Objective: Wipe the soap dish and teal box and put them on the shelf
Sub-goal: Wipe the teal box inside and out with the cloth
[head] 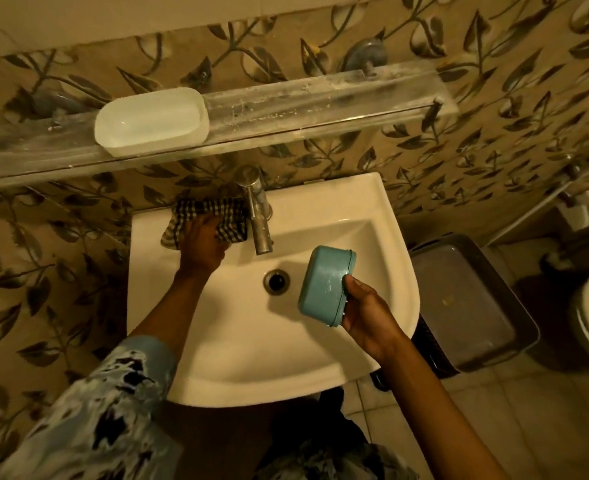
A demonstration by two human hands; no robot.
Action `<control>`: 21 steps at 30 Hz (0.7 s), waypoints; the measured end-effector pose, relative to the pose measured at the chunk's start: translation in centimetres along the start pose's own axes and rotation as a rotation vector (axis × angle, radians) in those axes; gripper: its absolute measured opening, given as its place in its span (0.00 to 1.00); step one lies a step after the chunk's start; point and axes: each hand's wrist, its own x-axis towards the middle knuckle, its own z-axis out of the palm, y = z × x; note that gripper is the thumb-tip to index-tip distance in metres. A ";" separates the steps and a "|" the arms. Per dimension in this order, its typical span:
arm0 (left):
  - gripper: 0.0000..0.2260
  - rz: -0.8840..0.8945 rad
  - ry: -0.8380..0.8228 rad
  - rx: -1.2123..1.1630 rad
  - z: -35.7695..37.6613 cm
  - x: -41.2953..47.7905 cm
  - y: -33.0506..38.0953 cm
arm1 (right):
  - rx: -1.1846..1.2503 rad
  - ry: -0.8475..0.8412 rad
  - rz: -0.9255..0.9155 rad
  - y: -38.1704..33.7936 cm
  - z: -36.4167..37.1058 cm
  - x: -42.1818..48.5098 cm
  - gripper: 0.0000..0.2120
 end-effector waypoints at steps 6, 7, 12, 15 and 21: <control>0.12 -0.207 0.168 -0.135 -0.7 -0.6 1.6 | -0.012 -0.039 -0.036 -0.2 0.0 0.1 0.12; 0.13 -0.261 0.201 -0.181 -1.0 -1.0 1.8 | -0.018 -0.041 -0.039 -0.3 0.1 0.2 0.11; 0.16 -0.495 0.248 -0.652 -2.9 -4.8 2.3 | -0.032 -0.047 -0.045 -0.1 0.4 0.4 0.10; 0.16 -0.655 0.180 -1.032 -3.7 -8.1 3.1 | -0.048 -0.038 -0.031 0.4 0.4 0.7 0.10; 0.17 -0.498 -0.067 -1.154 -4.1 -13.0 6.8 | -0.107 -0.038 -0.023 1.4 0.5 0.9 0.10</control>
